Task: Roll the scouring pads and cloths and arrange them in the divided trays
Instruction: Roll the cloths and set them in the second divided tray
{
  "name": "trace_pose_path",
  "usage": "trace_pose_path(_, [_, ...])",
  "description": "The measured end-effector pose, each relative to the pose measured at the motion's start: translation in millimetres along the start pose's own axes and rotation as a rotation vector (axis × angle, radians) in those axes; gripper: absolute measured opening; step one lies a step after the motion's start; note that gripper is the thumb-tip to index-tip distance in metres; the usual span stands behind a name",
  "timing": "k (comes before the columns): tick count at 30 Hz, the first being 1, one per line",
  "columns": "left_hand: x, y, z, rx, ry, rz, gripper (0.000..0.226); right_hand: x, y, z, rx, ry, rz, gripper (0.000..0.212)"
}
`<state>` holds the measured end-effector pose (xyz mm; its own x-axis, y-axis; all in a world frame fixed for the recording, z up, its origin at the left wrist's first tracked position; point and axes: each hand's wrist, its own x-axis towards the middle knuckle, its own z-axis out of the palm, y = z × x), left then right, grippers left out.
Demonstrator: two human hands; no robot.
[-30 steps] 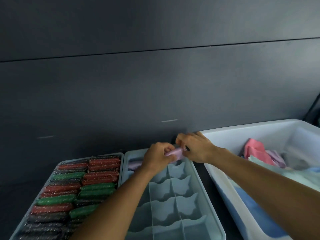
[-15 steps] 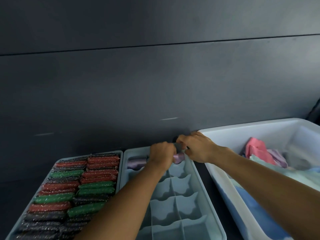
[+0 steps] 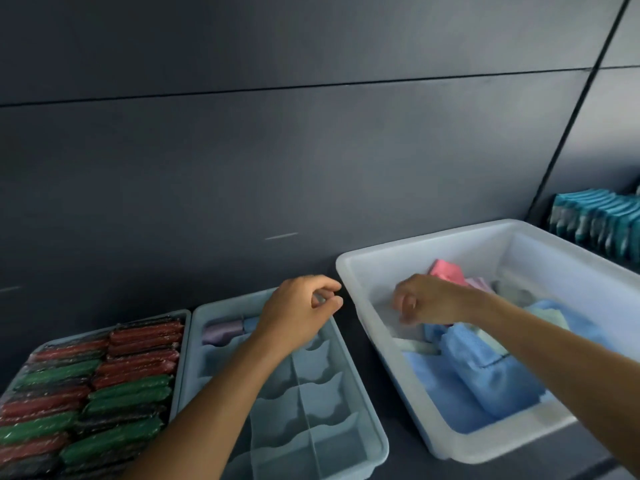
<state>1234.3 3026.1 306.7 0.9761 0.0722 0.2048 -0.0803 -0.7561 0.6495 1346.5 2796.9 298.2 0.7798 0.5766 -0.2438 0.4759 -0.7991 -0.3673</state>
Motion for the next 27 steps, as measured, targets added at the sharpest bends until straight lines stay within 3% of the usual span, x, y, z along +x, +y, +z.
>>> trace_pose_path(3, [-7.2,11.6,4.9,-0.089,-0.03,0.004,0.019,-4.7,-3.0,18.2,0.002,-0.23,-0.015,0.011])
trace_pose_path(7, [-12.8,16.2,7.1,-0.16,-0.047,0.001,0.018,-8.3,-7.8,36.5,-0.223,-0.325,-0.028,0.038])
trace_pose_path(10, [-18.2,18.1,3.3,-0.204,-0.041,-0.012,0.016,-15.5,-11.4,25.0,-0.11,-0.227,-0.067,0.023])
trace_pose_path(13, [-23.5,25.4,-4.5,-0.328,-0.031,-0.028,0.011,-29.4,-19.8,-12.3,0.107,-0.014,-0.071,0.03])
trace_pose_path(16, [-28.8,40.1,-12.9,-0.468,-0.009,-0.101,0.02,-43.4,-37.5,-40.2,0.582,0.237,-0.104,0.024])
trace_pose_path(18, [-28.9,48.1,-17.7,-0.528,0.004,-0.181,0.034,-49.8,-55.3,-50.8,0.883,0.34,-0.227,0.011])
trace_pose_path(22, [-26.4,58.0,-29.7,-0.782,-0.071,-0.24,0.055,-56.1,-91.9,-65.9,1.038,0.418,-0.421,0.009])
trace_pose_path(27, [-30.6,59.5,-52.0,-1.067,-0.037,0.023,0.064,-60.7,-126.1,-72.2,1.104,0.334,-0.56,0.021])
